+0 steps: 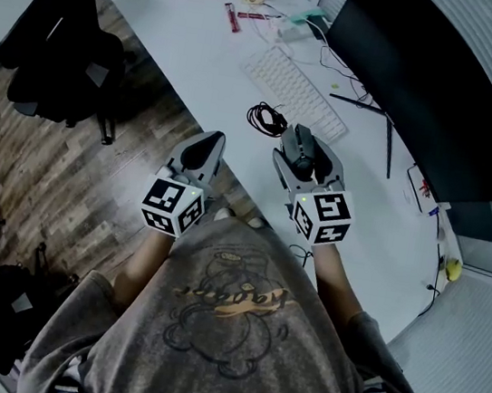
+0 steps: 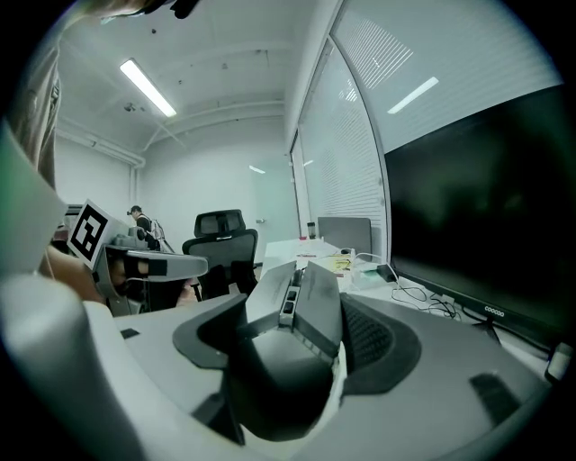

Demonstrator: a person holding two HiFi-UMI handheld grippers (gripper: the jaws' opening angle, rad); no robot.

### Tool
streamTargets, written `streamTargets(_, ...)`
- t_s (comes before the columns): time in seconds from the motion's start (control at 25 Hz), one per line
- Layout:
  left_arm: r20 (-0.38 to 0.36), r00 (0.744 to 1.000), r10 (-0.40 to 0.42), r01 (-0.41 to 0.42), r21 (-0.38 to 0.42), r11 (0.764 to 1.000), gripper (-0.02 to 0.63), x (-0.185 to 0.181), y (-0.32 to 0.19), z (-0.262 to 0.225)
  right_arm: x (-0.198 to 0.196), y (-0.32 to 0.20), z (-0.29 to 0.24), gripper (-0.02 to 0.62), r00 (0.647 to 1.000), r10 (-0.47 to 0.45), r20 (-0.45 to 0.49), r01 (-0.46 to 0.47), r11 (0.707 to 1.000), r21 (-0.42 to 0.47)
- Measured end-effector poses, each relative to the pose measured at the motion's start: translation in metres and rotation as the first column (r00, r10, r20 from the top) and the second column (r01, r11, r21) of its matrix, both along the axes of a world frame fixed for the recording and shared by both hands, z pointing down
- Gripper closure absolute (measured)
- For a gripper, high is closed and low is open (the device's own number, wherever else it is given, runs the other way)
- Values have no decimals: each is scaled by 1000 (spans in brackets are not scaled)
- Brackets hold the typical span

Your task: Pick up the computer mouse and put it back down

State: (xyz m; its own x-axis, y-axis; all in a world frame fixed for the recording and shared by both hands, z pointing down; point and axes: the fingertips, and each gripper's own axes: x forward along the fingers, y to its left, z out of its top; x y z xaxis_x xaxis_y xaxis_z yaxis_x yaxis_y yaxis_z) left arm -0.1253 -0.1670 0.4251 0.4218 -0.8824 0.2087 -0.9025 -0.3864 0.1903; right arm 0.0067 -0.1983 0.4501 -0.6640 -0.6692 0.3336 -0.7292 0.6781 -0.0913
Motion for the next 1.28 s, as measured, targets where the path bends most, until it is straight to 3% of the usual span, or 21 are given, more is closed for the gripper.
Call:
streamTargets(0.48, -1, 999, -32, 32, -19, 999, 588, -12, -8, 4, -37, -29, 53, 279, 996, -68, -51, 64, 995, -77)
streamTargets(1.28, -2, 998, -60, 60, -63, 996, 588, -20, -17, 18, -49, -58, 164, 279, 979, -76, -191, 31, 973, -230)
